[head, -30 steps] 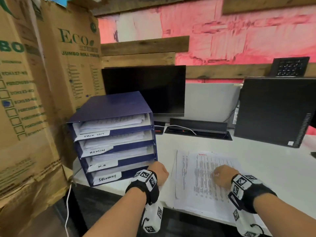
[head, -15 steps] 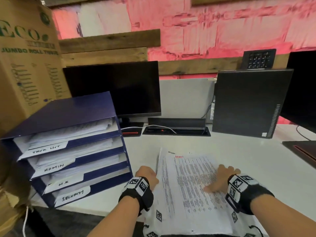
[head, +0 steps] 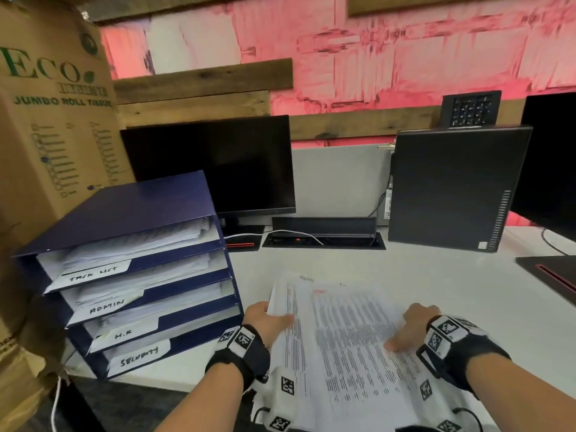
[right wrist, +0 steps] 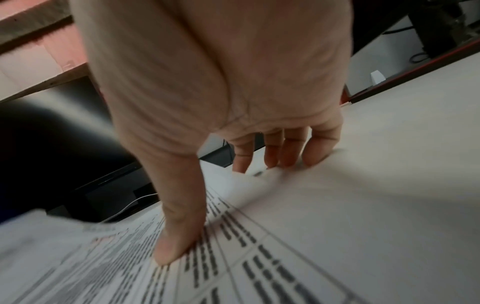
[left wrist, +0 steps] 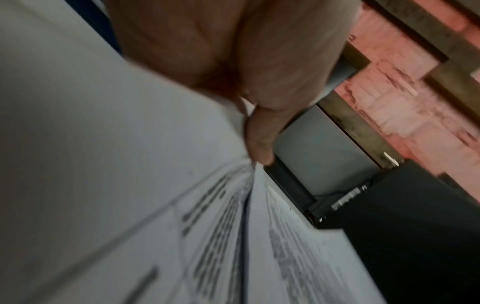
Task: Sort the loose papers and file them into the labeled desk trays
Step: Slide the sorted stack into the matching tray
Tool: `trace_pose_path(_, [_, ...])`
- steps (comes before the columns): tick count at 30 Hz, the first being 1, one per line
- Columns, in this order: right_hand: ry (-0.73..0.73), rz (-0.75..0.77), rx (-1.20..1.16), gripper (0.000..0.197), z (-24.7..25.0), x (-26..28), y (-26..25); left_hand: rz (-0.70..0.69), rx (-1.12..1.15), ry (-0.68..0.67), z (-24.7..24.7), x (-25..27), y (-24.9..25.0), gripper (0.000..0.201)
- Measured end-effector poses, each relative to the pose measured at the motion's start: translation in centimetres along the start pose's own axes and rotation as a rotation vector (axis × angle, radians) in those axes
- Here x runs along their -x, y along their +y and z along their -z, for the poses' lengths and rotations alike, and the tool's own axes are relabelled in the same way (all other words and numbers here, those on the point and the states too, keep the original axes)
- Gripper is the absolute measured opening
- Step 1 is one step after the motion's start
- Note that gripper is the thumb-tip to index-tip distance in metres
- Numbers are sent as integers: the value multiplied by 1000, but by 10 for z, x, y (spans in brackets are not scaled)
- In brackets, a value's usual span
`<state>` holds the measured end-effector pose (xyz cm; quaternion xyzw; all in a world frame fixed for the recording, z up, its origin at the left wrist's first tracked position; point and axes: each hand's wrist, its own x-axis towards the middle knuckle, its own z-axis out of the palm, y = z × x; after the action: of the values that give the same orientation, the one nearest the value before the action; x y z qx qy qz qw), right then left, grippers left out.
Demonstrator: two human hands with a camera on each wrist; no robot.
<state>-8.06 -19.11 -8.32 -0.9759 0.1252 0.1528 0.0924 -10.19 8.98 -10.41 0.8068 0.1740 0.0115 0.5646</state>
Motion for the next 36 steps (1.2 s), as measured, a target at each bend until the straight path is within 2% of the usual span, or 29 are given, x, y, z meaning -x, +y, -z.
trace_pose_path(4, [2,68,-82,96,-3,0,-2,-84,-69,-20,-5,6,0,28])
trace_pose_path(8, [-29,97,-350,91,2,0,1,-172,115,-7,0,14,8,27])
trace_pose_path(12, [-49,103,-562,103,5,0,8,-210,240,-32,11,20,22,24])
trace_pose_path(14, [-58,126,-693,90,5,-1,9,-222,260,-37,15,21,25,24])
trace_pose_path(16, [0,145,-820,49,6,0,7,-215,294,-42,18,22,26,22])
trace_pose_path(17, [29,159,-867,35,6,0,7,-212,309,-40,19,23,26,21])
trace_pose_path(19, [75,216,-922,21,8,2,5,-217,341,-18,21,25,27,20])
trace_pose_path(23, [112,320,-1044,16,17,8,5,-247,390,46,26,27,35,19])
trace_pose_path(25, [152,339,-1082,15,24,12,4,-275,378,15,29,27,43,21])
trace_pose_path(29, [111,398,-1207,15,42,24,-6,-355,341,-68,30,34,65,24])
trace_pose_path(32, [221,505,-1198,15,58,37,-16,-364,378,-96,29,43,89,20])
trace_pose_path(36, [495,600,-1193,18,80,56,-27,-386,448,-25,30,57,117,40])
